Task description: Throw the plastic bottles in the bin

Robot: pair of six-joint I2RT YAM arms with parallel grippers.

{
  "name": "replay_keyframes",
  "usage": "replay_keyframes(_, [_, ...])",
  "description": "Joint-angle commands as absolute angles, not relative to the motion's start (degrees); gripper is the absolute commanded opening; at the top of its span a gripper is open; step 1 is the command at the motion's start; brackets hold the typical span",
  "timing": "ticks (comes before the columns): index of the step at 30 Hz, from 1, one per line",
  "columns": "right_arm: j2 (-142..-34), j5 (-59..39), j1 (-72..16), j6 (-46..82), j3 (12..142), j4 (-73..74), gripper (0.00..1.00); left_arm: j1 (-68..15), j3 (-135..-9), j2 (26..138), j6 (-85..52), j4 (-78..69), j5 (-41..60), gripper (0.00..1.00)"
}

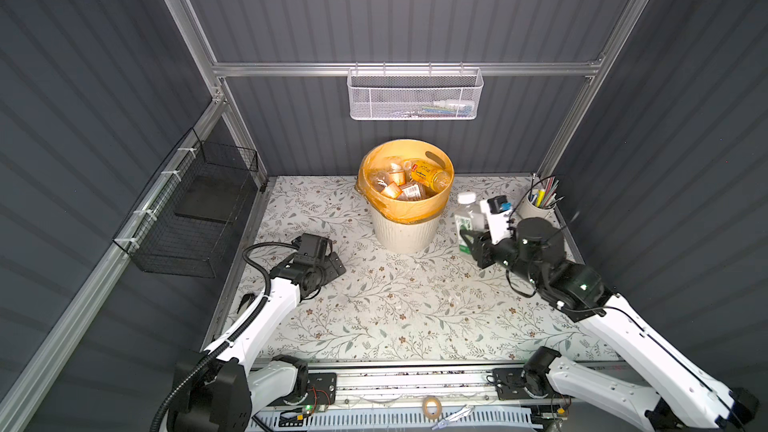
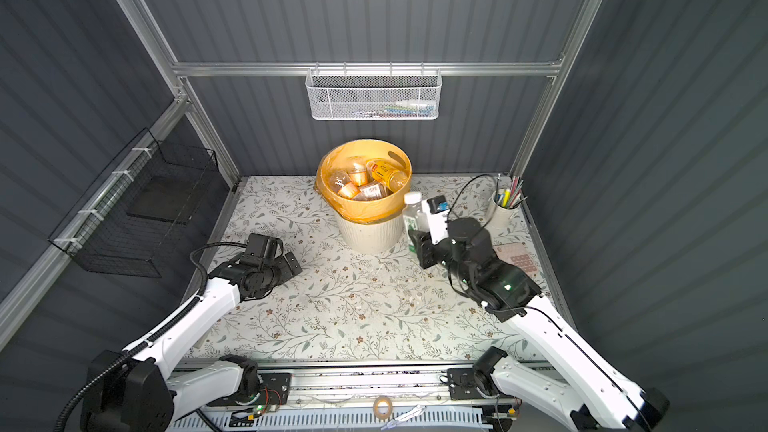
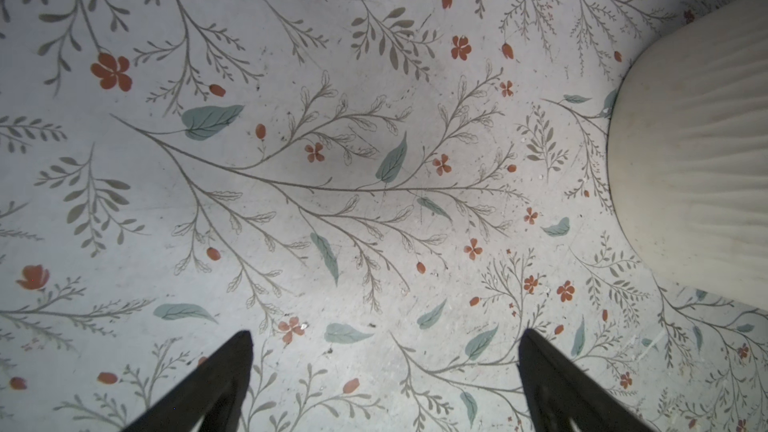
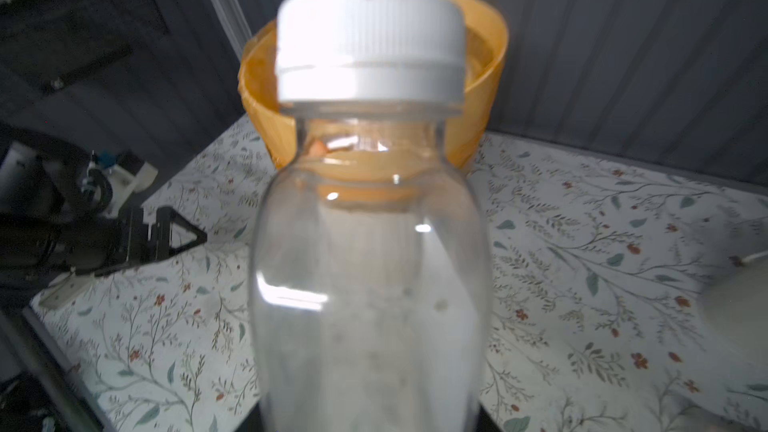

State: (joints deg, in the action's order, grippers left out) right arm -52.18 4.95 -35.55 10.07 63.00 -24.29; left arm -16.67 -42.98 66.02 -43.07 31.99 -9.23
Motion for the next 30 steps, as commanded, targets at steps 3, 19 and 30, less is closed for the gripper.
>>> replay_keyframes(3, [-58.37, -1.46, -31.10, 7.88, 76.17, -21.14, 0.39, -16.17, -43.27, 65.92, -41.12, 30.68, -7.65, 1.00])
replay_keyframes(19, [-105.62, -17.15, -27.15, 14.37, 130.16, -46.34, 0.94, -16.19, -43.25, 64.17, -40.17, 32.69, -8.68, 1.00])
replay_keyframes(30, [-82.72, -2.10, -23.00, 12.39, 102.13, -33.03, 0.99, -16.17, -43.00, 63.91, -39.55, 33.22, -9.95, 1.00])
